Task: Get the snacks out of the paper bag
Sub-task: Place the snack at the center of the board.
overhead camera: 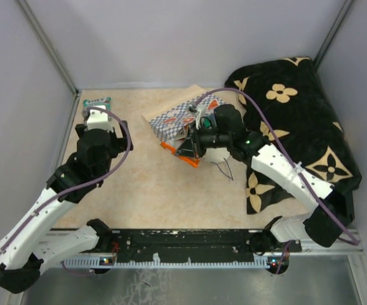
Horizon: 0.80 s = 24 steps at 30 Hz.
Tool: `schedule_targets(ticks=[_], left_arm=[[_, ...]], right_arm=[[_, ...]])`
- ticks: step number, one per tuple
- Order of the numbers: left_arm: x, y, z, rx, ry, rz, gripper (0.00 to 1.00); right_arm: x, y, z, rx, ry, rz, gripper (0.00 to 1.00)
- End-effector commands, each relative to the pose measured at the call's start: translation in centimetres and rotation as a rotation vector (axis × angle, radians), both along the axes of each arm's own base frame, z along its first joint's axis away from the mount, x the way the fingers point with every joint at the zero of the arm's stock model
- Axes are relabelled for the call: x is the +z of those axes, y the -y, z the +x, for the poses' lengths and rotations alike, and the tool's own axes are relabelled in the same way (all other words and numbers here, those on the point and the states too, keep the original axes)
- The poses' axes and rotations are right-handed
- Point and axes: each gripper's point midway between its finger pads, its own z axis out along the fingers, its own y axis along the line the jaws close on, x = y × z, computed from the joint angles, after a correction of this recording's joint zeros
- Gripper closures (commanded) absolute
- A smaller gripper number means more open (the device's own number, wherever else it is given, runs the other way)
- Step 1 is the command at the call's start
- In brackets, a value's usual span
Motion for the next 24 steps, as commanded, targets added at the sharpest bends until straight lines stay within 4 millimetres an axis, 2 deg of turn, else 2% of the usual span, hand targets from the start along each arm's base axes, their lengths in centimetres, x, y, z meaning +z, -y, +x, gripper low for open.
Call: schedule_targets(ticks=[1, 3, 8, 12, 14, 18, 19, 20, 22, 24], left_arm=[[1.1, 0.5, 1.2, -0.007, -0.007, -0.041, 0.00], [1.8, -0.1, 2.1, 0.010, -0.020, -0.059, 0.00], [3.8, -3.6, 5.1, 0.100, -0.054, -0.090, 0.00], [4.6, -6.6, 6.7, 0.199, -0.070, -0.108, 0.00], [4.1, -7.6, 6.8, 0.241, -0.072, -0.116, 0.00], [1.9, -9.3, 6.5, 0.305, -0.083, -0.151, 0.00], [1.5, -9.8, 6.3, 0.328, -0.087, -0.157, 0.00], [1.1, -10.4, 6.2, 0.351, -0.091, -0.163, 0.00], [0.1, -10.9, 6.2, 0.370, -0.110, -0.167, 0.00], [-0.8, -11.0, 6.5, 0.367, -0.133, -0.167, 0.00]], right_arm=[[1.2, -2.8, -2.7, 0.135, 0.028, 0.020, 1.00], [-0.1, -5.4, -4.1, 0.196, 0.028, -0.016, 1.00], [0.8, -11.1, -6.1, 0.352, -0.015, 0.066, 1.00], [-1.0, -14.2, -5.5, 0.366, -0.056, 0.038, 1.00], [-2.2, -15.5, -3.9, 0.303, -0.077, 0.026, 1.00], [-6.9, -19.7, -0.8, 0.255, -0.144, 0.002, 1.00], [-7.0, -21.2, 0.3, 0.262, -0.130, 0.000, 1.00], [-10.3, -22.3, 1.4, 0.256, -0.156, -0.058, 1.00], [-11.9, -23.7, 3.7, 0.229, -0.129, -0.096, 1.00], [-12.0, -24.5, 6.0, 0.192, -0.084, -0.103, 1.00]])
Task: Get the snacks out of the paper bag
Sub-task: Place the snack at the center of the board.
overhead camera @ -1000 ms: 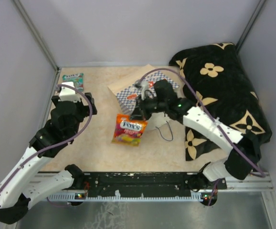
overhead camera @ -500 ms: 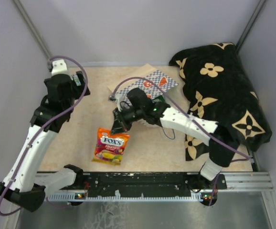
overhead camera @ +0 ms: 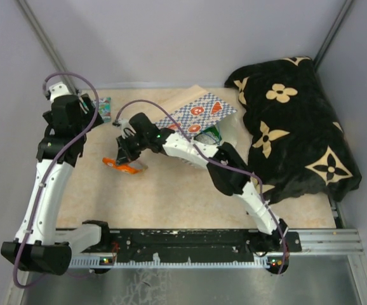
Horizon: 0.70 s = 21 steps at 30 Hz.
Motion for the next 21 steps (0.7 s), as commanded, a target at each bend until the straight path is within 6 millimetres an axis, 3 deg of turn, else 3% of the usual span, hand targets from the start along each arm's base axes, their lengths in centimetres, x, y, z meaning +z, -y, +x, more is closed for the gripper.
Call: schedule_targets(ticks=[1, 3, 5, 6, 8, 9, 11, 14, 17, 21], left_arm=[[-1.3, -0.2, 0.4, 0.007, -0.009, -0.041, 0.00], [-2.5, 0.0, 0.9, 0.003, -0.029, -0.050, 0.00], [-3.8, 0.2, 1.3, 0.006, -0.050, -0.063, 0.00], [-4.5, 0.2, 1.4, 0.012, -0.059, -0.070, 0.00], [-5.7, 0.2, 1.5, 0.027, -0.059, -0.087, 0.00], [-6.2, 0.3, 1.6, 0.025, -0.055, -0.096, 0.00], [-7.1, 1.0, 1.7, -0.004, -0.045, -0.121, 0.00], [-8.5, 2.5, 2.0, -0.091, -0.035, -0.150, 0.00], [-10.5, 4.4, 2.0, -0.194, -0.039, -0.188, 0.00], [-13.7, 5.9, 2.3, -0.270, -0.067, -0.215, 0.01]], right_arm=[[0.0, -1.8, 4.7, -0.068, 0.103, -0.010, 1.00], [0.7, -1.9, 6.8, -0.097, 0.144, -0.005, 1.00], [1.5, -1.8, 8.5, -0.117, 0.167, 0.014, 0.84], [1.9, -1.8, 9.1, -0.118, 0.172, 0.028, 0.66], [3.1, -1.4, 9.7, -0.116, 0.178, 0.052, 0.20], [3.9, -1.1, 9.9, -0.119, 0.189, 0.058, 0.05], [6.5, 0.0, 9.9, -0.123, 0.220, 0.084, 0.01], [13.7, 3.3, 9.3, -0.168, 0.271, 0.189, 0.01], [18.0, 8.5, 8.7, -0.296, 0.318, 0.243, 0.01], [21.9, 16.7, 8.7, -0.562, 0.418, 0.266, 0.01]])
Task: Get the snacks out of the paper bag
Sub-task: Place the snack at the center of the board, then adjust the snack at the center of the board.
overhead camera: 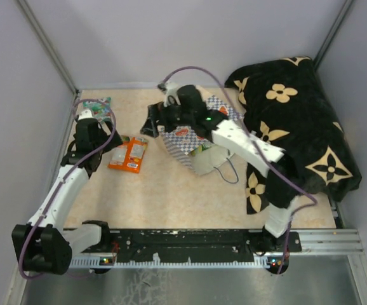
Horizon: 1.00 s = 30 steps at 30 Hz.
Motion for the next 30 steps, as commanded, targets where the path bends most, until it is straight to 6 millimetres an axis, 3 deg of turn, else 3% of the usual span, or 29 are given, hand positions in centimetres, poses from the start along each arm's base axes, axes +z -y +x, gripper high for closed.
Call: schedule_targets(ticks=[1, 4, 7, 11, 16, 19, 22, 26, 30], left_arm=[[-0.7, 3.2, 1.7, -0.155, 0.078, -0.076, 0.01], [-2.5, 5.4, 2.9, -0.258, 0.065, -0.070, 0.03], [-3.9, 7.8, 4.5, -0.346, 0.050, -0.055, 0.04], [-7.2, 8.6, 6.9, -0.338, -0.039, 0.002, 0.06], [-11.0, 6.3, 8.0, -0.203, -0.212, 0.089, 0.09], [-9.9, 5.3, 6.9, -0.123, -0.188, 0.064, 0.07], [-8.5, 5.3, 4.5, -0.039, -0.160, -0.054, 0.05], [-7.7, 7.6, -0.3, -0.027, -0.114, -0.335, 0.00], [-8.3, 9.2, -4.5, 0.094, -0.096, -0.667, 0.04]], right_arm=[[14.2, 8.8, 0.3, -0.300, 0.292, 0.239, 0.01], [15.2, 14.2, 0.7, -0.469, 0.313, 0.307, 0.01], [16.7, 17.1, 0.4, -0.558, 0.336, 0.352, 0.01], [15.5, 18.3, 0.0, -0.580, 0.330, 0.285, 0.01], [14.5, 19.6, -0.5, -0.603, 0.341, 0.233, 0.01], [14.0, 20.2, -0.8, -0.611, 0.353, 0.208, 0.01], [13.3, 20.8, -0.9, -0.624, 0.352, 0.174, 0.01], [12.0, 20.6, -1.5, -0.601, 0.328, 0.175, 0.01], [10.8, 20.3, -2.1, -0.578, 0.304, 0.177, 0.01]])
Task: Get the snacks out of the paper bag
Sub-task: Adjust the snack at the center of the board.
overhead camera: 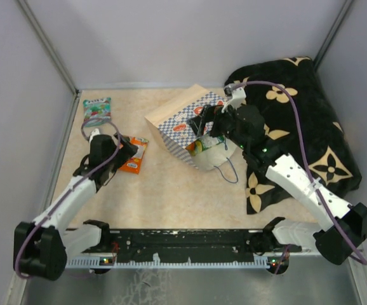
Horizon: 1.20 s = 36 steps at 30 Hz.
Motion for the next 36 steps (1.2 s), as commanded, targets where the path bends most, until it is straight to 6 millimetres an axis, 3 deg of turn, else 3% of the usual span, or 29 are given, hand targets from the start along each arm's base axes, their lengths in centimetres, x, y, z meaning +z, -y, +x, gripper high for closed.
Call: schedule_targets(ticks=[1, 6, 9, 18, 22, 27, 30, 33, 36], left_arm=[[-1.9, 2.6, -4.5, 0.151, -0.075, -0.426, 0.04], [-4.1, 0.7, -6.5, 0.341, -0.054, -0.531, 0.10], [-5.4, -0.8, -6.3, 0.423, -0.003, -0.531, 0.13], [-9.2, -4.3, -6.0, 0.600, -0.054, -0.360, 0.23], [-11.4, -5.3, -5.7, 0.635, -0.081, -0.318, 0.33], [-13.4, -5.0, -5.0, 0.641, -0.151, -0.311, 0.53], [-13.4, -4.9, -4.4, 0.645, -0.184, -0.300, 0.70], [-12.0, -5.0, -4.0, 0.638, -0.188, -0.274, 0.99], [-9.4, -6.0, -4.2, 0.677, -0.143, -0.258, 1.00]], right_arm=[[1.0, 0.2, -0.8, 0.020, 0.042, 0.036, 0.01], [0.4, 0.1, -1.7, 0.050, 0.037, 0.044, 0.01], [0.3, 0.1, -2.2, 0.074, 0.043, 0.045, 0.01], [-0.2, 0.4, -2.9, 0.087, 0.047, 0.038, 0.01], [-0.3, 0.3, -3.1, 0.098, 0.049, 0.040, 0.01], [-0.2, 0.4, -3.3, 0.102, 0.055, 0.038, 0.01], [-0.4, 0.4, -3.4, 0.102, 0.055, 0.034, 0.01], [-0.6, 0.4, -3.5, 0.107, 0.051, 0.030, 0.01], [-0.4, 0.3, -3.5, 0.114, 0.054, 0.035, 0.01]])
